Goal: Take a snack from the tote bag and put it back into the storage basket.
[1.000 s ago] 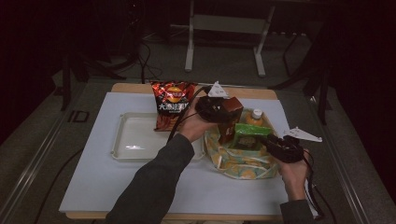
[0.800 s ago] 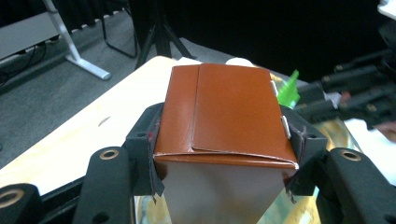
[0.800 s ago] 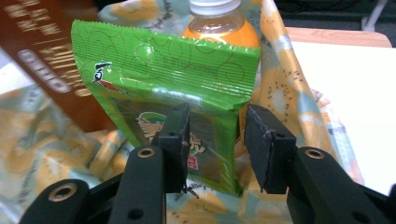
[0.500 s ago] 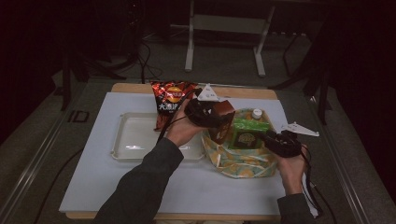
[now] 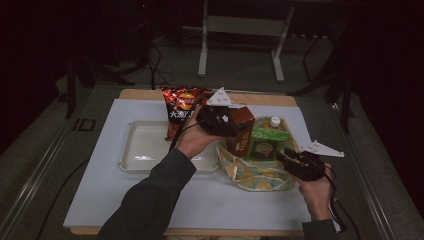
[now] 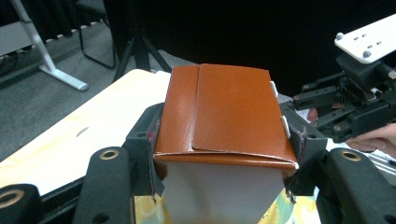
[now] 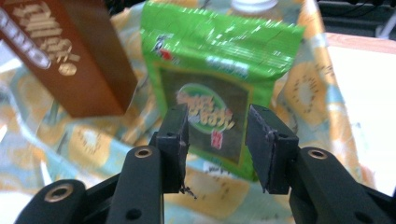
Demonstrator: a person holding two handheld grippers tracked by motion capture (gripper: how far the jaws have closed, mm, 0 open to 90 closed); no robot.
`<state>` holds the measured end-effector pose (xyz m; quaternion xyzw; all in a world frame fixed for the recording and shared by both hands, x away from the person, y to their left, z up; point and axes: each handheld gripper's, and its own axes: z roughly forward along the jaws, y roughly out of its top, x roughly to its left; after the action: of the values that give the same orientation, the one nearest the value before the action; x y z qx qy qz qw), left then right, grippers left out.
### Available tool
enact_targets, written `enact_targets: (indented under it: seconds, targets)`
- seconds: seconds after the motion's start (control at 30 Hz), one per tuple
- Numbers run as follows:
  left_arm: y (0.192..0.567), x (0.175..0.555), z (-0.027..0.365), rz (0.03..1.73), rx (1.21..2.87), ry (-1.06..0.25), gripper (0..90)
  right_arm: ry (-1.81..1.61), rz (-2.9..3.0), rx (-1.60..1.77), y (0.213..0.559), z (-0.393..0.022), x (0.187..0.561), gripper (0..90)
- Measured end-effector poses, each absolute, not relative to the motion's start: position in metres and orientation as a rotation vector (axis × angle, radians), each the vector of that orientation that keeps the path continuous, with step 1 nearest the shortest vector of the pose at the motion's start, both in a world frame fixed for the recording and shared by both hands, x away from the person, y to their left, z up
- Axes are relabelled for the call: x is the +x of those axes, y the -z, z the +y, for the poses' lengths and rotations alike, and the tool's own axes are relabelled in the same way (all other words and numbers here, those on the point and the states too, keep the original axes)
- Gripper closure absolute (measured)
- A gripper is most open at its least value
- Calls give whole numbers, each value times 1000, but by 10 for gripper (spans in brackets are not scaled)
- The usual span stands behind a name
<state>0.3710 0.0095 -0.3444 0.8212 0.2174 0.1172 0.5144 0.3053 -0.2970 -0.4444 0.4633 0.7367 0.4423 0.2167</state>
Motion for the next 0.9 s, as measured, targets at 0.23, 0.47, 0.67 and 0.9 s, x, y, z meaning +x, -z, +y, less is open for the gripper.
enact_targets:
  seconds: [0.23, 0.47, 0.67, 0.9]
  targets:
    - [338, 369, 5, 507, 1972, -280, 422, -1239, 2054, 1262, 444, -299, 299, 593]
    - [335, 369, -2, 489, 1973, -272, 422, -1232, 2060, 1277, 448, -305, 293, 593]
    - [331, 368, -3, 480, 1959, -260, 422, -1220, 2082, 1277, 453, -307, 294, 593]
    - [315, 365, -2, 468, 1940, -273, 422, -1274, 2100, 1250, 450, -310, 292, 583]
